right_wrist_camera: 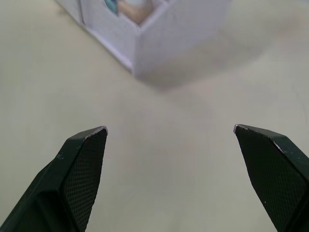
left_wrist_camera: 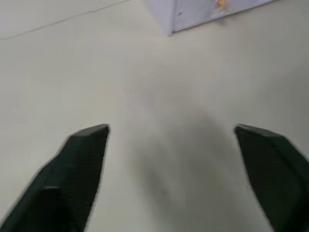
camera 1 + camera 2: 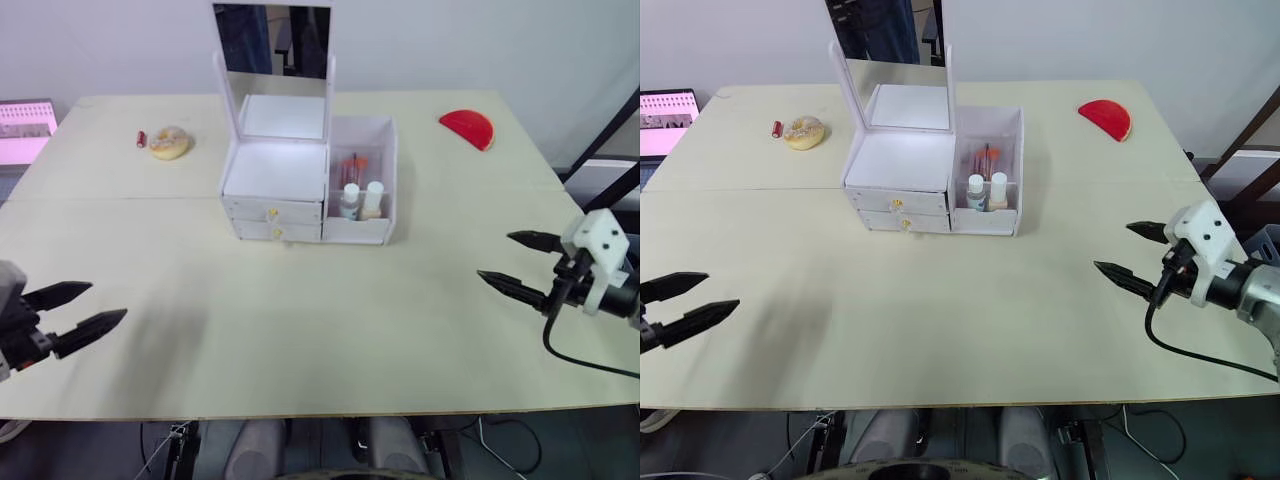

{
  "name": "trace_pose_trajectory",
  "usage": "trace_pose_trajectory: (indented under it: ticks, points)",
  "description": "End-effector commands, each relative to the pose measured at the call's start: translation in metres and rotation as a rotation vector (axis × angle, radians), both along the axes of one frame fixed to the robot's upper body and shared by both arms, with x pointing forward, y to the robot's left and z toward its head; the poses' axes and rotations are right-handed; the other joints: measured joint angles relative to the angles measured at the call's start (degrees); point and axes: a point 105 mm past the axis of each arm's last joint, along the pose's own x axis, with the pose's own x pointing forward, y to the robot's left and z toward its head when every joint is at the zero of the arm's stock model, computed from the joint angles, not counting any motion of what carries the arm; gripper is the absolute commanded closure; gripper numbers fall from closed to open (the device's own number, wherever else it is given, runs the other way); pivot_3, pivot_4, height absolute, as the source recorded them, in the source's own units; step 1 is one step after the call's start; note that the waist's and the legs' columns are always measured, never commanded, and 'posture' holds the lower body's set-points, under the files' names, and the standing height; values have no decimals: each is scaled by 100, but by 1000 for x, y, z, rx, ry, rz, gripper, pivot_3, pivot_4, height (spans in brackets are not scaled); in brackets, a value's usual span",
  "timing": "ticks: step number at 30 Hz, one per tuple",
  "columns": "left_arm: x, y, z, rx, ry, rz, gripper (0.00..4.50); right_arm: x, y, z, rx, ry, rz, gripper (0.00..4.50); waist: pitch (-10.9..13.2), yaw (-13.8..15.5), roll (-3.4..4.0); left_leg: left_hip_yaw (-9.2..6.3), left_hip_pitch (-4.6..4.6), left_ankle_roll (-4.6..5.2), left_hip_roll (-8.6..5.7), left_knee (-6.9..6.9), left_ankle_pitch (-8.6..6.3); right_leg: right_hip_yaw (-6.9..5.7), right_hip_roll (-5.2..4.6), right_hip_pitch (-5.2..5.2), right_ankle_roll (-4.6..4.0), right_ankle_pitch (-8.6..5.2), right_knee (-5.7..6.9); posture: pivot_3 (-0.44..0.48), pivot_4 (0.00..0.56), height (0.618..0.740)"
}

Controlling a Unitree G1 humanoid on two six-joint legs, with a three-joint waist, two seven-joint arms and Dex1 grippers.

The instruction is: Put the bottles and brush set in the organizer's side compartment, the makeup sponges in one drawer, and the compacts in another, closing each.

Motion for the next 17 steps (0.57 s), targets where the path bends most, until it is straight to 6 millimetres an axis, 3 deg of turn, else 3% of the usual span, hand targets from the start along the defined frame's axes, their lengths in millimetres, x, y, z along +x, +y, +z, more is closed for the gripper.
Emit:
trace_pose_trajectory:
  ticks: [1, 5, 17]
  points:
    - [-4, 11, 18, 53, -87, 48, 42, -1, -6, 11, 2, -44, 16, 0, 0, -12, 1, 3, 1, 0, 4, 0, 0, 0, 0, 0, 0, 0, -1, 0, 150, 739]
    - [-5, 22, 27, 84, -111, 103, 42, 3, -3, 13, -22, -53, 37, 0, -1, -26, 5, 23, 5, 0, 11, -12, 0, 9, 2, -9, -4, 3, 3, 0, 150, 739]
    - [2, 12, 28, 72, -112, 112, 42, 8, 7, 19, -23, -51, 64, 0, -1, -11, 4, 30, 5, -4, 12, -11, -2, 15, 3, -10, -5, 4, 3, 0, 150, 739]
